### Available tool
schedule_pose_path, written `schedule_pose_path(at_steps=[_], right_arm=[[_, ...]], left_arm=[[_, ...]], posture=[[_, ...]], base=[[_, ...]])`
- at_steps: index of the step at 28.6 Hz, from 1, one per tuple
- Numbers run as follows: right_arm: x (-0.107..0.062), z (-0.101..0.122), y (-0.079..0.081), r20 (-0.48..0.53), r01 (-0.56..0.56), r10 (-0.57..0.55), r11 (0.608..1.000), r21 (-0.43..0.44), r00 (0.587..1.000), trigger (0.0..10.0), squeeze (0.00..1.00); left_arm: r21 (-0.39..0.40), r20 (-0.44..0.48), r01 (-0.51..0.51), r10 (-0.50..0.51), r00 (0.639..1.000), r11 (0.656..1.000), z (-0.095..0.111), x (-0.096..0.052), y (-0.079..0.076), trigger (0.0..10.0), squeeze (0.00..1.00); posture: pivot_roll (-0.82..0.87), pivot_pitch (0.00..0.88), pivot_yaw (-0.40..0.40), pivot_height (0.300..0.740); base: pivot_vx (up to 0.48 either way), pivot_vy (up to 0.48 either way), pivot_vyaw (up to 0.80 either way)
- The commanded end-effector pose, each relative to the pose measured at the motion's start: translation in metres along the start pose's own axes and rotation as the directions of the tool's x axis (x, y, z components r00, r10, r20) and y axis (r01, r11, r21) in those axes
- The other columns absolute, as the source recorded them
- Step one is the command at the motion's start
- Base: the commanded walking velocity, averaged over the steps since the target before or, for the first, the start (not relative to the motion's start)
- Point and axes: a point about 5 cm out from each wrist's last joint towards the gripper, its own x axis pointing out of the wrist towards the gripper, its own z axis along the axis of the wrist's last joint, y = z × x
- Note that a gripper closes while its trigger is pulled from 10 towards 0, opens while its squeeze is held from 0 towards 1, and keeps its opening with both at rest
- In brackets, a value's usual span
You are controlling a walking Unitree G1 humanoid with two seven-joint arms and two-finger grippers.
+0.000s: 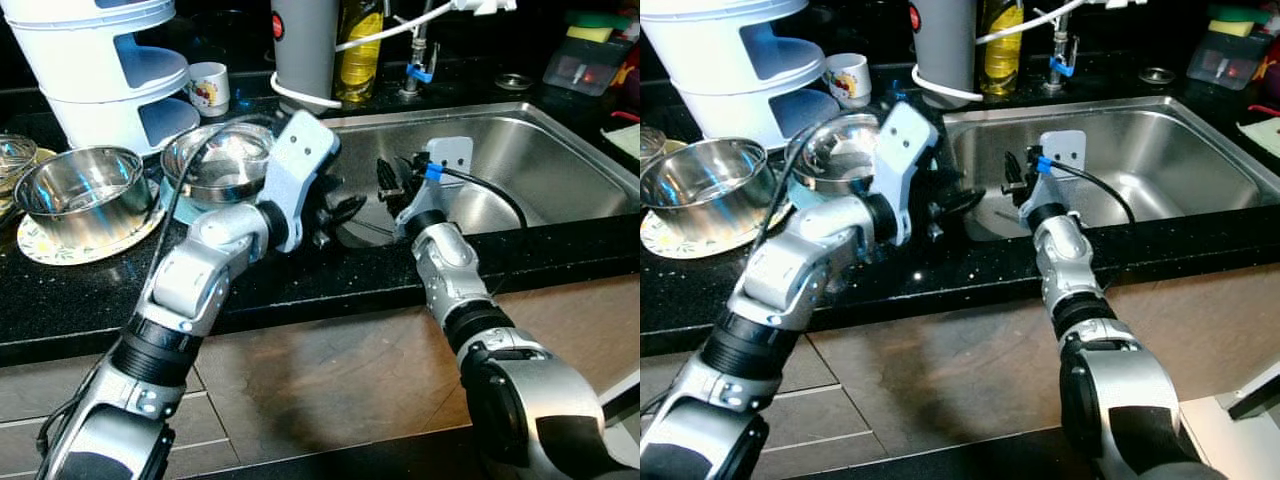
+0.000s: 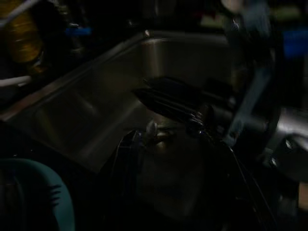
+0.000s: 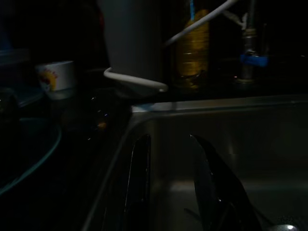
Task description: Kitchen organization
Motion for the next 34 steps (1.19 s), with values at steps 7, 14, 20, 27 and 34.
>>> schedule_pose_path(at_steps=[7,14,20,27,34], right_arm=[[0.008,0.022,-0.003,0.107,-0.008,-0.002,0.995,0.096,0.994,10.0,0.00],[0.007,0.036,0.023,0.193,-0.212,0.183,0.967,0.140,0.964,10.0,0.00],[0.004,0.047,0.047,0.227,-0.374,0.326,0.901,0.219,0.918,10.0,0.00],[-0.005,0.054,0.067,0.227,-0.489,0.441,0.836,0.248,0.869,10.0,0.00],[-0.014,0.052,0.074,0.178,-0.539,0.509,0.801,0.260,0.842,10.0,0.00]], left_arm=[[-0.039,0.068,-0.157,0.159,0.985,0.987,0.036,-0.014,0.029,10.0,0.00],[0.198,-0.141,-0.705,0.731,0.667,0.681,0.048,-0.089,0.120,10.0,0.00],[0.239,-0.194,-0.782,0.818,0.542,0.575,0.056,-0.122,0.138,10.0,0.00],[0.242,-0.303,-0.850,0.869,0.391,0.467,0.049,-0.161,0.151,10.0,1.00],[0.302,-0.370,-0.882,0.897,0.242,0.363,0.036,-0.202,0.164,10.0,1.00]], posture=[[0.09,0.224,0.003,0.740],[0.08,0.208,-0.015,0.740],[0.08,0.210,-0.020,0.740],[0.07,0.206,-0.025,0.740],[0.07,0.201,-0.033,0.740]], base=[[0.000,0.000,0.00],[0.000,0.000,0.00],[0.000,0.000,0.00],[0.000,0.000,0.00],[0.000,0.000,0.00]])
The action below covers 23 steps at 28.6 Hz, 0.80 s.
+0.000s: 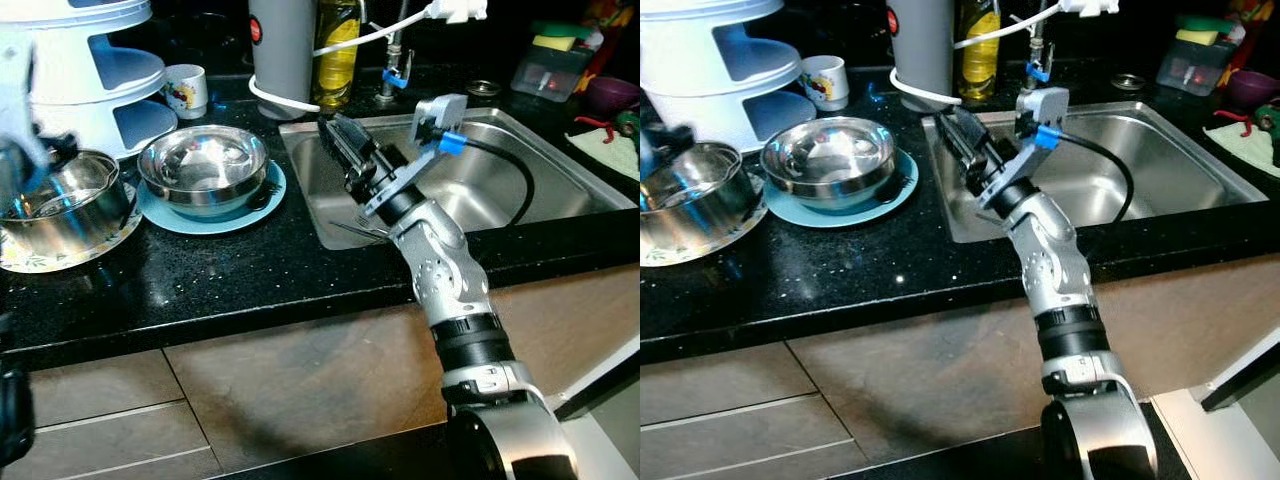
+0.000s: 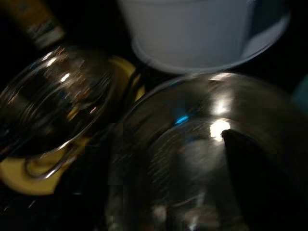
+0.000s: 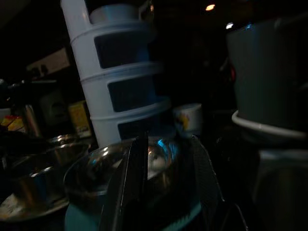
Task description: Kitchen organization
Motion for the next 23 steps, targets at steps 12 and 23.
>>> schedule_pose_path(at_steps=[12,23], right_arm=[[-0.003,-0.007,0.020,-0.097,-0.125,0.124,0.992,0.002,0.987,10.0,0.00],[-0.004,-0.004,0.022,-0.114,-0.137,0.135,0.991,-0.011,0.984,10.0,0.00]], left_arm=[[-0.130,-0.102,-0.087,0.074,0.992,0.988,-0.040,0.012,0.032,10.0,0.00],[-0.231,-0.158,0.000,-0.037,0.987,0.973,-0.059,0.023,0.017,9.4,0.00]], posture=[[0.08,0.189,-0.050,0.740],[0.07,0.191,-0.047,0.740]], base=[[0.000,0.000,0.00],[0.000,0.000,0.00]])
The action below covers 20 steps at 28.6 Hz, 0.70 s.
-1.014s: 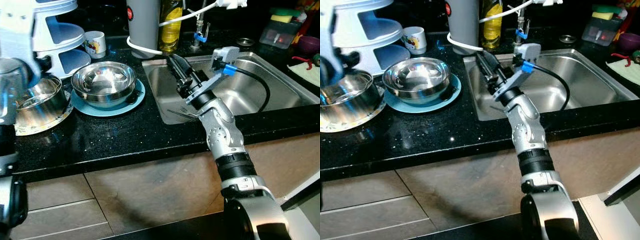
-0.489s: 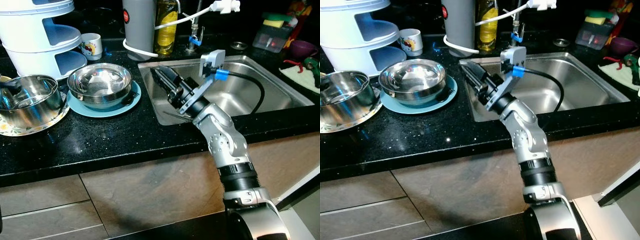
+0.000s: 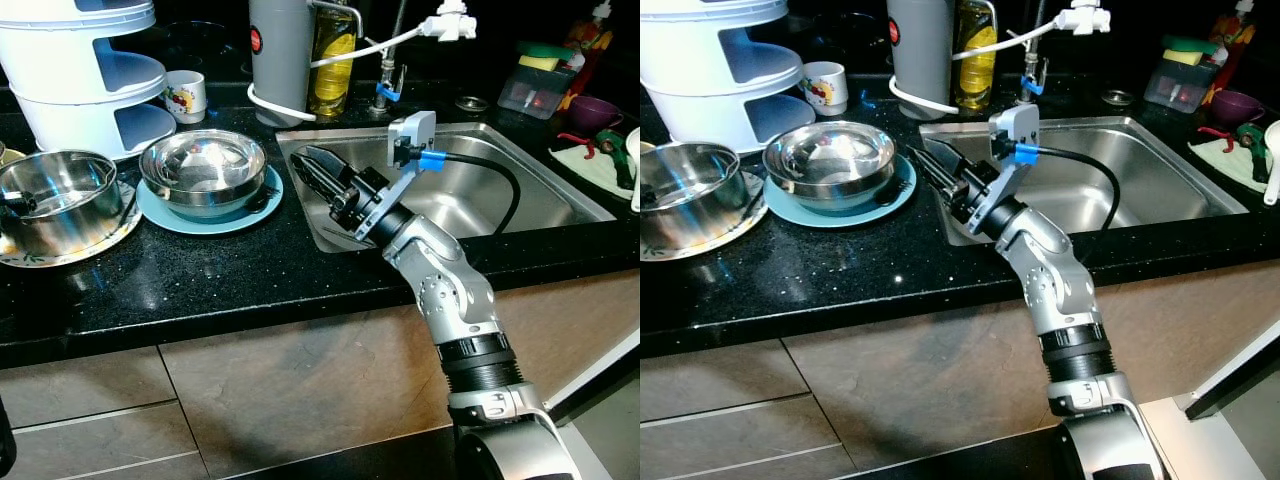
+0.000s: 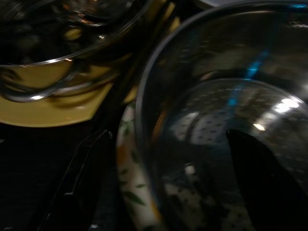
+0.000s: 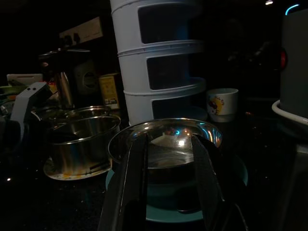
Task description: Kitchen organization
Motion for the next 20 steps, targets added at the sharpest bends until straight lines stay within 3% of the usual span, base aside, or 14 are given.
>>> schedule_pose_path(at_steps=[1,2,3,20], right_arm=[[-0.002,0.000,0.003,-0.015,-0.013,0.012,1.000,-0.017,1.000,10.0,0.00],[-0.002,0.000,0.003,-0.015,-0.013,0.012,1.000,-0.017,1.000,10.0,0.00],[-0.002,0.001,0.003,-0.016,-0.012,0.012,1.000,-0.016,1.000,10.0,0.00],[-0.003,0.004,0.000,0.000,0.012,-0.012,1.000,0.008,1.000,10.0,0.00]], left_arm=[[-0.028,-0.033,0.043,-0.044,0.999,0.999,-0.007,0.004,-0.006,6.8,0.00],[-0.028,-0.033,0.043,-0.044,0.999,0.999,-0.007,0.004,-0.006,6.8,0.00],[-0.030,-0.029,0.048,-0.049,0.998,0.998,-0.007,0.004,-0.006,0.0,0.00],[-0.015,0.154,0.029,-0.027,0.988,0.999,0.034,-0.004,0.003,0.0,0.00]], posture=[[0.07,0.191,-0.044,0.740],[0.07,0.191,-0.044,0.740],[0.07,0.191,-0.044,0.740],[0.08,0.191,-0.040,0.740]], base=[[0.000,0.000,0.00],[0.000,0.000,0.00],[0.000,0.000,0.00],[0.000,0.000,0.00]])
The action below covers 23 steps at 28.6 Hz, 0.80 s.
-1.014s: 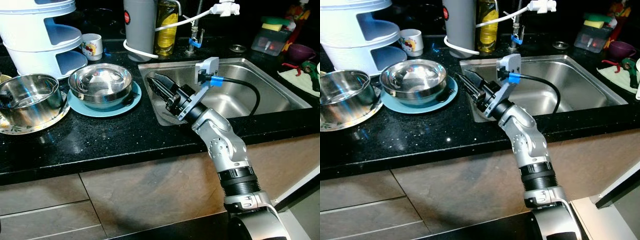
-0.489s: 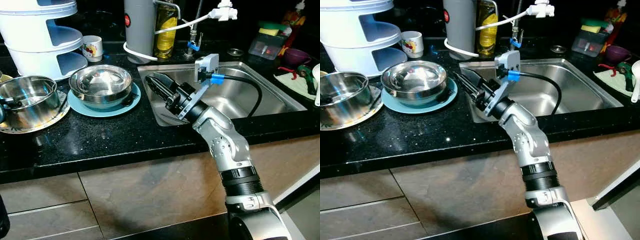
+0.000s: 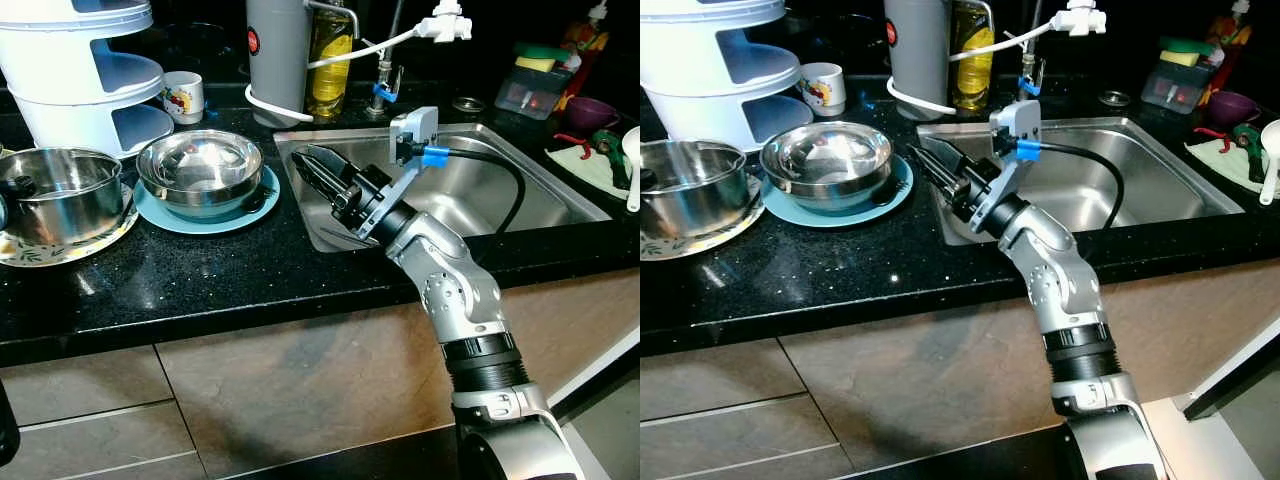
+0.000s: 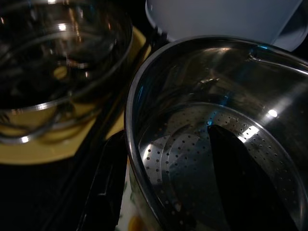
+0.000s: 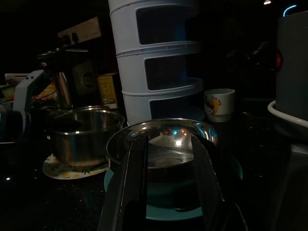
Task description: Kitchen organization
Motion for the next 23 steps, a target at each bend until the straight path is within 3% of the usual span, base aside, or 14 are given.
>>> schedule_pose_path(at_steps=[1,5,12,14,16,17,19,20,22,23], right_arm=[[-0.002,0.001,0.000,0.005,0.008,-0.008,1.000,0.011,1.000,10.0,0.00],[-0.004,0.001,-0.002,0.012,0.023,-0.023,1.000,0.019,1.000,10.0,0.00],[-0.004,0.000,-0.004,0.013,0.033,-0.033,0.999,0.020,0.999,10.0,0.00],[-0.004,0.002,-0.005,0.022,0.040,-0.041,0.999,0.018,0.999,10.0,0.00],[-0.004,0.006,-0.007,0.037,0.051,-0.051,0.999,0.016,0.998,10.0,0.00],[-0.004,0.006,-0.007,0.037,0.051,-0.051,0.999,0.016,0.998,10.0,0.00],[-0.003,0.014,-0.010,0.072,0.075,-0.076,0.997,0.022,0.994,10.0,0.00],[-0.003,0.014,-0.010,0.072,0.075,-0.076,0.997,0.022,0.994,10.0,0.00],[-0.003,0.020,-0.011,0.102,0.096,-0.098,0.995,0.033,0.990,10.0,0.00],[-0.003,0.021,-0.011,0.109,0.101,-0.104,0.994,0.037,0.989,10.0,0.00]], left_arm=[[0.008,0.061,-0.020,0.019,0.998,1.000,0.016,-0.004,0.007,0.0,0.00],[0.004,0.115,-0.014,0.014,0.993,1.000,0.032,-0.007,0.004,0.0,0.00],[0.001,0.129,0.000,0.000,0.992,1.000,0.035,-0.006,0.001,0.0,0.00],[0.000,0.194,0.028,-0.027,0.981,1.000,0.045,-0.008,-0.005,0.0,0.00],[0.008,0.300,0.082,-0.080,0.951,0.997,0.060,-0.013,-0.016,0.0,0.00],[0.008,0.300,0.082,-0.080,0.951,0.997,0.060,-0.013,-0.016,0.0,0.00],[0.070,0.431,0.211,-0.220,0.875,0.975,0.082,-0.025,-0.044,0.0,0.00],[0.070,0.431,0.211,-0.220,0.875,0.975,0.082,-0.025,-0.044,0.0,0.00],[0.156,0.508,0.286,-0.325,0.797,0.945,0.097,-0.036,-0.068,0.0,0.00],[0.177,0.524,0.298,-0.346,0.778,0.938,0.100,-0.039,-0.074,0.0,0.00]], posture=[[0.08,0.191,-0.040,0.740],[0.08,0.191,-0.040,0.740],[0.08,0.192,-0.024,0.740],[0.08,0.192,-0.024,0.740],[0.08,0.194,-0.017,0.740],[0.08,0.194,-0.017,0.740],[0.08,0.194,-0.017,0.740],[0.08,0.194,-0.017,0.740],[0.08,0.194,-0.017,0.740],[0.08,0.194,-0.017,0.740]], base=[[0.000,0.000,0.00],[0.000,0.000,0.00],[0.000,0.000,0.00],[0.000,0.000,0.00],[0.000,0.000,0.00],[0.000,0.000,0.00],[0.000,0.000,0.00],[0.000,0.000,0.00],[0.000,0.000,0.00],[0.000,0.000,0.00]])
